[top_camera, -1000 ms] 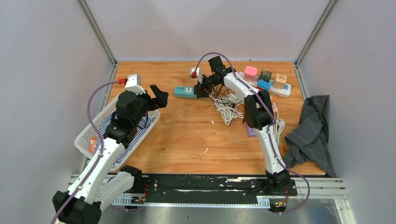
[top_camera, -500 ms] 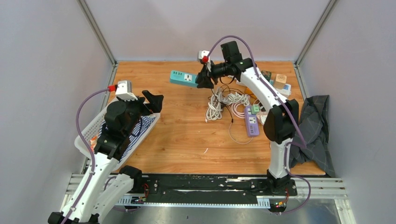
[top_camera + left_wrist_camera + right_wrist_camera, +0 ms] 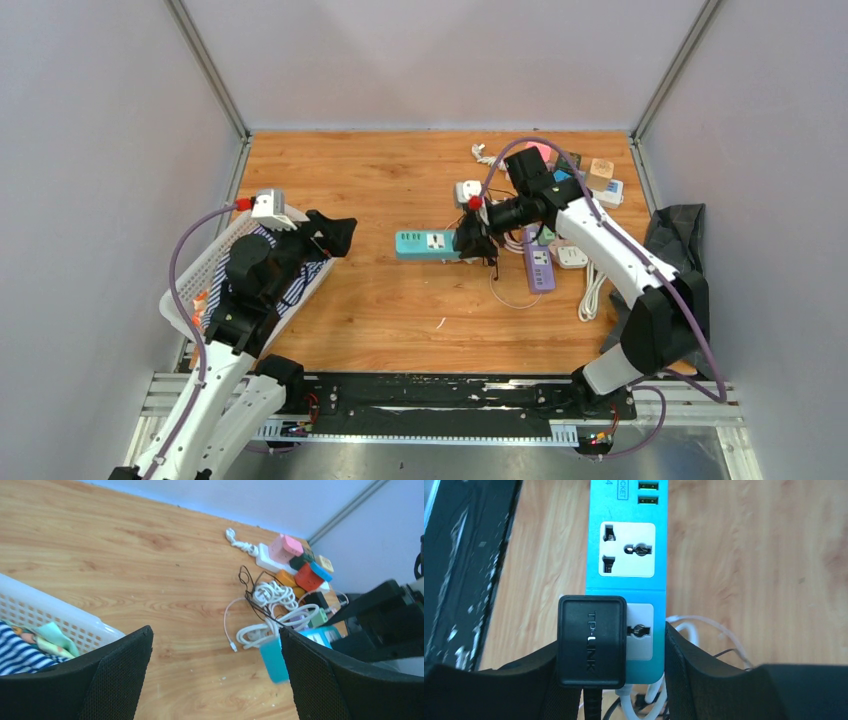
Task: Pull the plug off the socket
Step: Place the socket at the corner of the board.
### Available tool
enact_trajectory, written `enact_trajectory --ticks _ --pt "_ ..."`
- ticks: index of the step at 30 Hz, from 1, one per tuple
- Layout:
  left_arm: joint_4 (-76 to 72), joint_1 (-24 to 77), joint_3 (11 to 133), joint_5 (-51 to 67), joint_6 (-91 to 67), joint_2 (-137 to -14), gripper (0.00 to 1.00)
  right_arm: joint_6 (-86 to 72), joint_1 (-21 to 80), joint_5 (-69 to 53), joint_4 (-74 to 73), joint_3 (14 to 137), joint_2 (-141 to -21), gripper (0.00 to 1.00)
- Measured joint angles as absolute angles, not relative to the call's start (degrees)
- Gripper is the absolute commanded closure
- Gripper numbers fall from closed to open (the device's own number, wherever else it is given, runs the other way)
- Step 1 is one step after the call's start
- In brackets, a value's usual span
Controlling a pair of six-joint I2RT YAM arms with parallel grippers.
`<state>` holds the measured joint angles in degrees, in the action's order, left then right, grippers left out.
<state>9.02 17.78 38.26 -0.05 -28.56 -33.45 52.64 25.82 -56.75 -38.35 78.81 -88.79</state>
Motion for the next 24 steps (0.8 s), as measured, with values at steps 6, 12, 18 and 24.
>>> enact_trajectory --ticks 6,12,18,24 --pt "4.75 17.76 33.63 5.37 -33.41 -36.32 0.02 63.59 25.82 -52.56 -44.56 64.01 -81.97 1.0" --pt "3.25 17.76 32.29 9.56 -36.27 -38.89 0.02 68.6 26.2 -46.11 -44.66 54.02 -81.32 0.99" --pt "2.11 17.76 31.44 12.56 -37.6 -39.77 0.02 69.56 30.94 -41.21 -39.46 52.49 -86.65 0.97" --pt "1.83 17.76 28.97 14.44 -39.11 -39.55 0.02 68.1 38.76 -39.03 -32.6 52.49 -91.18 0.55"
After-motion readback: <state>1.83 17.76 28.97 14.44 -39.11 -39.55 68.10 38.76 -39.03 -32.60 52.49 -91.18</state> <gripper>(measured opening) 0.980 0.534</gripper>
